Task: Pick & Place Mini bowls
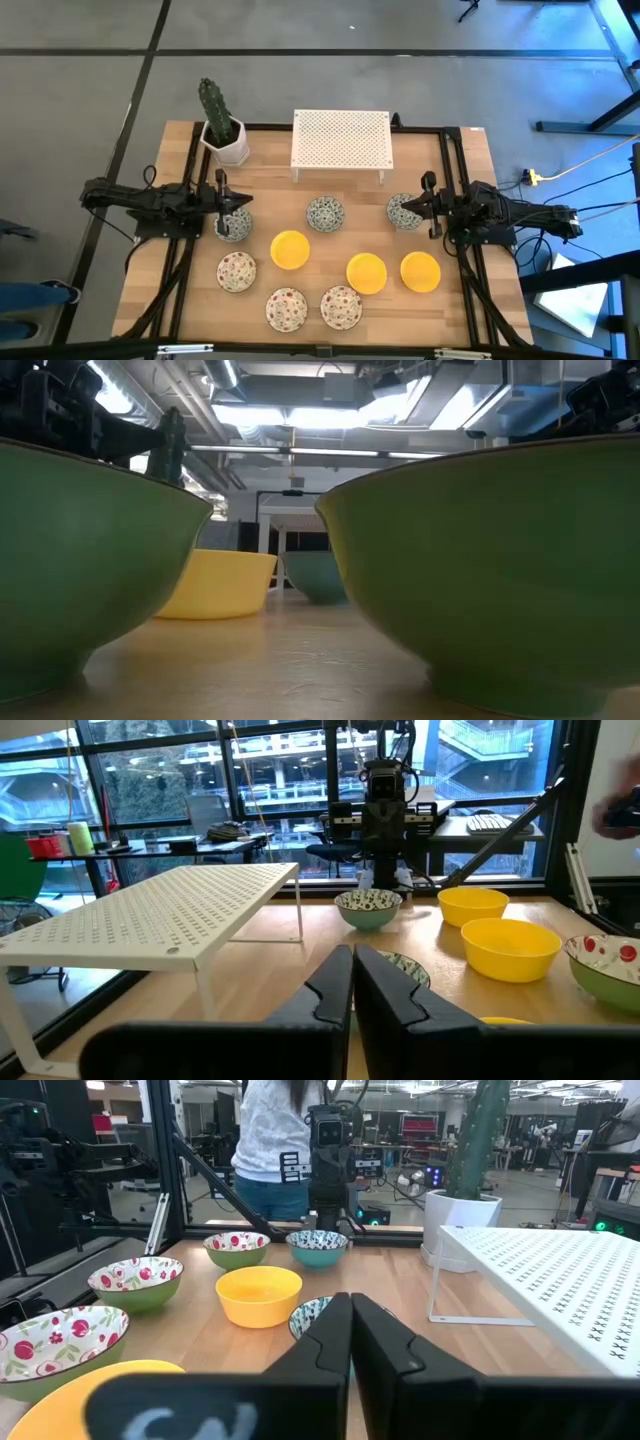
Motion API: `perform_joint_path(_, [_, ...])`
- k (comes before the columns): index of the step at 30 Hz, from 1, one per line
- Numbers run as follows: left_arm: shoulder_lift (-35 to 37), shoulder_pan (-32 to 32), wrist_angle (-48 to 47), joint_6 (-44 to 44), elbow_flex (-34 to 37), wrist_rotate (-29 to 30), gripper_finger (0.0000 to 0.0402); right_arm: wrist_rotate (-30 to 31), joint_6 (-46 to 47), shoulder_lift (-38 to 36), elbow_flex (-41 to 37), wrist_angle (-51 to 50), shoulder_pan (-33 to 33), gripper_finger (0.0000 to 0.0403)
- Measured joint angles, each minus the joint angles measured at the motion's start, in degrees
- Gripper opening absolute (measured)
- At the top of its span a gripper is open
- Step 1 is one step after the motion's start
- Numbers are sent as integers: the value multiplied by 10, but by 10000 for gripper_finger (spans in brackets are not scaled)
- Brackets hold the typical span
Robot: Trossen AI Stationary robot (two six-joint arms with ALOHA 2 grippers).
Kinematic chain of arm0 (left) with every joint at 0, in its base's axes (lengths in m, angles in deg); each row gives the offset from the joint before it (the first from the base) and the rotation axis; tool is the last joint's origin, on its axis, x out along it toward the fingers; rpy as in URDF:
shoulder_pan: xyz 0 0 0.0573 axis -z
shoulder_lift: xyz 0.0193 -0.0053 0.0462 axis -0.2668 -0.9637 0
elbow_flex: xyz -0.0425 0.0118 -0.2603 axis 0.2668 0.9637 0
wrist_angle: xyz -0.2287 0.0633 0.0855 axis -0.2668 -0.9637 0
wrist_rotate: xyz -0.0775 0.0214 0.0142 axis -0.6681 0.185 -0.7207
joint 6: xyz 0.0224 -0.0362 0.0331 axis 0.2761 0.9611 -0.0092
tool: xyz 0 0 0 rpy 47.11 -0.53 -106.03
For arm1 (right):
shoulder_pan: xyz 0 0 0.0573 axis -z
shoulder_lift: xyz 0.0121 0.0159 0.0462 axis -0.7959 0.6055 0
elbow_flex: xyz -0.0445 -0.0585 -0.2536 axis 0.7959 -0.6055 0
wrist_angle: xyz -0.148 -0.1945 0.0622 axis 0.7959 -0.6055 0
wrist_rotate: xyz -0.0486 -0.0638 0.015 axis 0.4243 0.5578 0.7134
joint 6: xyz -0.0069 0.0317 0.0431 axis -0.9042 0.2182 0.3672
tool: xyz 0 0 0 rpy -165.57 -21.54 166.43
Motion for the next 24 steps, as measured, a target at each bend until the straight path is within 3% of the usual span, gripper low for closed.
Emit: perform_joint_path(24, [0,0,0,0,0,0,10,0,0,0,0,0,0,12])
